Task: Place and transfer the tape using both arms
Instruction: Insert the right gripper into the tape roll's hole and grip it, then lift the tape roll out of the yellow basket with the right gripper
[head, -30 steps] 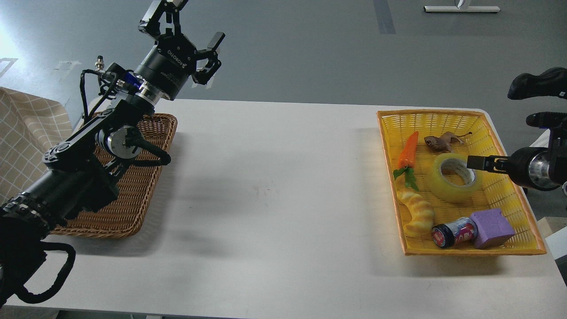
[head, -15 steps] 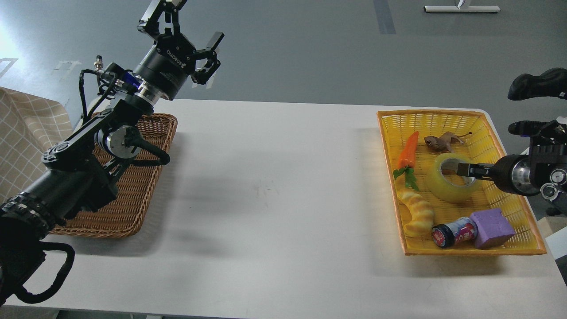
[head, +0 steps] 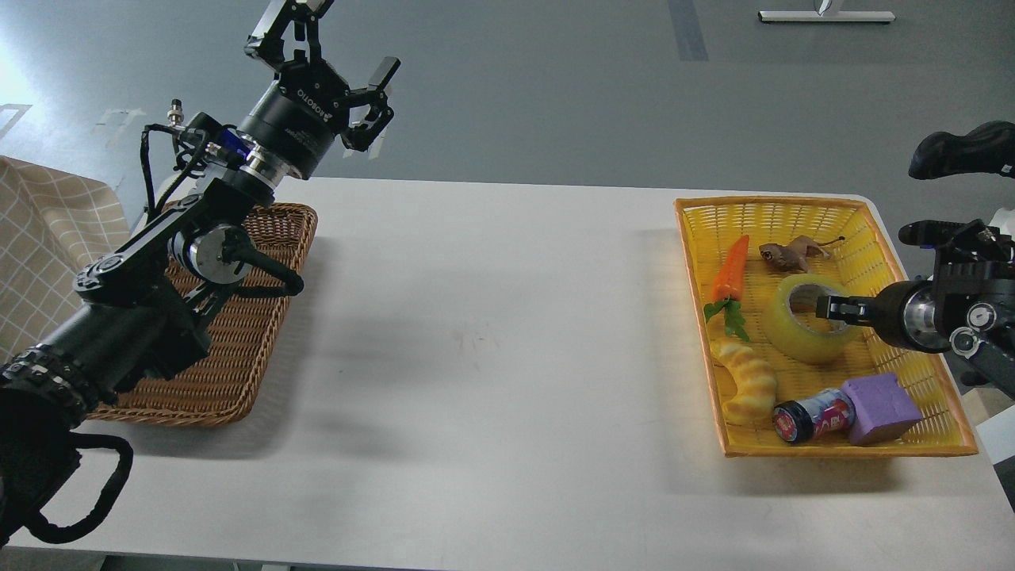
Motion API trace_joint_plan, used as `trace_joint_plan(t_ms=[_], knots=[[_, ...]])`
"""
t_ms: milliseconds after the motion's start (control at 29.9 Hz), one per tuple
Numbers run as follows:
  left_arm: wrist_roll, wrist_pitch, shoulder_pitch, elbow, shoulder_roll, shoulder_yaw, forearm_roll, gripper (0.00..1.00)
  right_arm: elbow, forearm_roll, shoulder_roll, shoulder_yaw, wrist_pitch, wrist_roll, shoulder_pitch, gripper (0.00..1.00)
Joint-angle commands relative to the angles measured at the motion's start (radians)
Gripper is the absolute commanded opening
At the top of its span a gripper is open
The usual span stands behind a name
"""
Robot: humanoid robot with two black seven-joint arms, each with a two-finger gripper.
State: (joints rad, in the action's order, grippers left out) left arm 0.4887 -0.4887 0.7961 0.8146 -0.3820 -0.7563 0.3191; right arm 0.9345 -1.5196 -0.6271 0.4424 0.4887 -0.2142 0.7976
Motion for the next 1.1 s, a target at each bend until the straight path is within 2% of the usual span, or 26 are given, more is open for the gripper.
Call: trace_joint_plan(t_ms=[0, 33, 67, 401, 735, 869, 1069], knots=[[0.000, 0.000, 0.000, 0.000, -0.001, 0.002, 0.000, 0.98, -0.031, 0.002, 0.021, -0.010, 0.000, -0.001, 0.005, 0.16], [0.000, 0.000, -0.001, 0.000, -0.002, 0.000, 0.000, 0.98, -0.037, 0.004, 0.023, -0.014, 0.000, -0.001, 0.006, 0.11], [0.000, 0.000, -0.001, 0.000, -0.003, 0.000, 0.000, 0.98, -0.048, 0.007, 0.024, -0.017, 0.000, -0.001, 0.012, 0.00], [-0.001, 0.000, 0.000, 0.000, -0.002, 0.000, 0.000, 0.98, -0.034, 0.016, 0.021, -0.014, 0.000, -0.001, 0.061, 0.00], [-0.001, 0.000, 0.002, 0.001, 0.002, -0.003, 0.000, 0.98, 0.305, 0.062, -0.232, 0.002, 0.000, -0.001, 0.098, 0.00], [-0.001, 0.000, 0.008, 0.001, 0.005, -0.003, 0.000, 0.98, 0.365, 0.102, -0.283, 0.002, 0.000, -0.001, 0.126, 0.00], [0.000, 0.000, 0.018, 0.001, 0.003, -0.004, 0.000, 0.98, 0.411, 0.108, -0.281, 0.002, 0.000, -0.001, 0.204, 0.00]])
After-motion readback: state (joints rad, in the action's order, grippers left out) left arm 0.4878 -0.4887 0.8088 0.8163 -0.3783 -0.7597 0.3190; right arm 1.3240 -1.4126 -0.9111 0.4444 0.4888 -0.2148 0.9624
